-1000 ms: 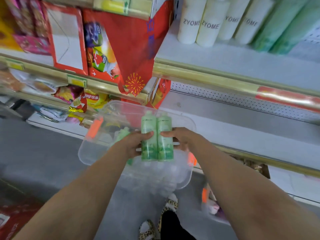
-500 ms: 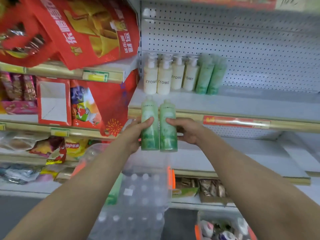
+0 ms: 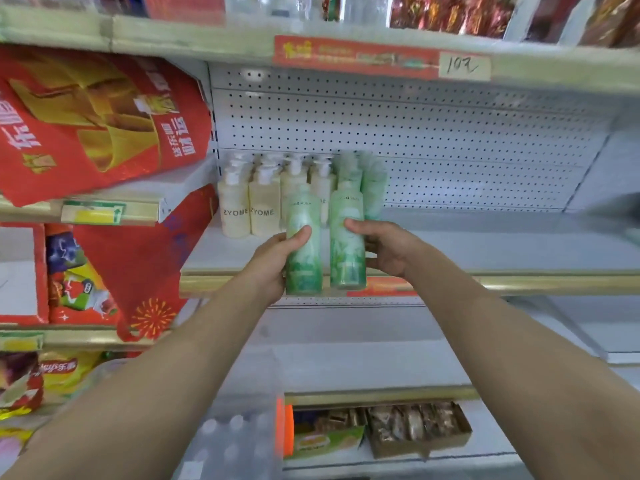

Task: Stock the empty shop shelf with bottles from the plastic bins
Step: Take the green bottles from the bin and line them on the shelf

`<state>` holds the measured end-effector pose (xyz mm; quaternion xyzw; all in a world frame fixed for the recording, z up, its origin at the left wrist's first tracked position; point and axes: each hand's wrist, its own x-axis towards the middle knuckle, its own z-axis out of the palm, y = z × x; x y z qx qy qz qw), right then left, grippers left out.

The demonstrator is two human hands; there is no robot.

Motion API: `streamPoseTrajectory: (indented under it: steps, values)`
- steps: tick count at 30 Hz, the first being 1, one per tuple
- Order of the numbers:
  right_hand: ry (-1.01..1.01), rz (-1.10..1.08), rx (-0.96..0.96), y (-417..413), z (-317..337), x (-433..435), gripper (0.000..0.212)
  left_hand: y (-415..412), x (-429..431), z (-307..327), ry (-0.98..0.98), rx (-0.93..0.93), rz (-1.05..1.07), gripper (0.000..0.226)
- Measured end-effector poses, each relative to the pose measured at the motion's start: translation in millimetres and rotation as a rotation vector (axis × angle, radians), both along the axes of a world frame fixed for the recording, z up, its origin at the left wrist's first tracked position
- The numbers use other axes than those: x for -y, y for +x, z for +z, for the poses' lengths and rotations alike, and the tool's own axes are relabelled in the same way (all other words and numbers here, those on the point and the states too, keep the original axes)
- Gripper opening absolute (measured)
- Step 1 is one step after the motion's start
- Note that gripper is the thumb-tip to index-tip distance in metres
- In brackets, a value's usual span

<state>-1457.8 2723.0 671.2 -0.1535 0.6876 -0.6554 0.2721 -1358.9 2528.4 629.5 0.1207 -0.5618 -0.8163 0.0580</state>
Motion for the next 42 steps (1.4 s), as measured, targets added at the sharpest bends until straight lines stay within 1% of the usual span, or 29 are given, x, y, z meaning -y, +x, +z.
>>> streamPoseTrajectory:
  steps: [5, 8, 9, 13, 18, 20, 25, 28, 35, 37, 40, 42]
  values:
    - [0.014, -0.037, -0.003, -61, 3, -41, 0.046, -52, -30, 3, 0.012, -0.011, 0.024, 0.057]
    - [0.025, -0.04, -0.005, -93, 4, -61, 0.039, -81, -46, 5, 0.031, -0.011, 0.006, 0.055]
    - [0.028, -0.039, -0.005, -102, 4, -66, 0.04, -90, -52, 6, 0.034, -0.011, -0.002, 0.056]
    - [0.023, -0.014, -0.007, -138, 2, -85, 0.053, -121, -70, 4, 0.025, -0.038, 0.007, 0.056]
    - [0.028, 0.013, -0.001, -173, -3, -100, 0.055, -152, -87, -3, 0.007, -0.02, 0.025, 0.057]
    - [0.024, 0.026, 0.002, -184, -6, -104, 0.055, -161, -92, -4, 0.006, -0.018, 0.036, 0.055]
    - [0.007, 0.051, 0.005, -203, -11, -102, 0.038, -177, -97, -7, 0.005, -0.009, 0.064, 0.052]
    - [0.01, 0.073, 0.0, -211, -11, -96, 0.04, -181, -95, -7, -0.006, -0.004, 0.078, 0.05]
    - [-0.014, 0.079, -0.008, -231, -9, -87, 0.043, -190, -87, -3, -0.021, 0.001, 0.096, 0.058]
    - [-0.031, 0.066, -0.007, -240, -9, -89, 0.045, -195, -87, -2, -0.016, -0.012, 0.107, 0.063]
    - [-0.058, 0.023, -0.006, -253, -10, -93, 0.044, -205, -90, -2, -0.01, -0.041, 0.12, 0.057]
    - [-0.08, -0.01, -0.002, -261, -11, -95, 0.045, -212, -92, -2, -0.014, -0.054, 0.116, 0.058]
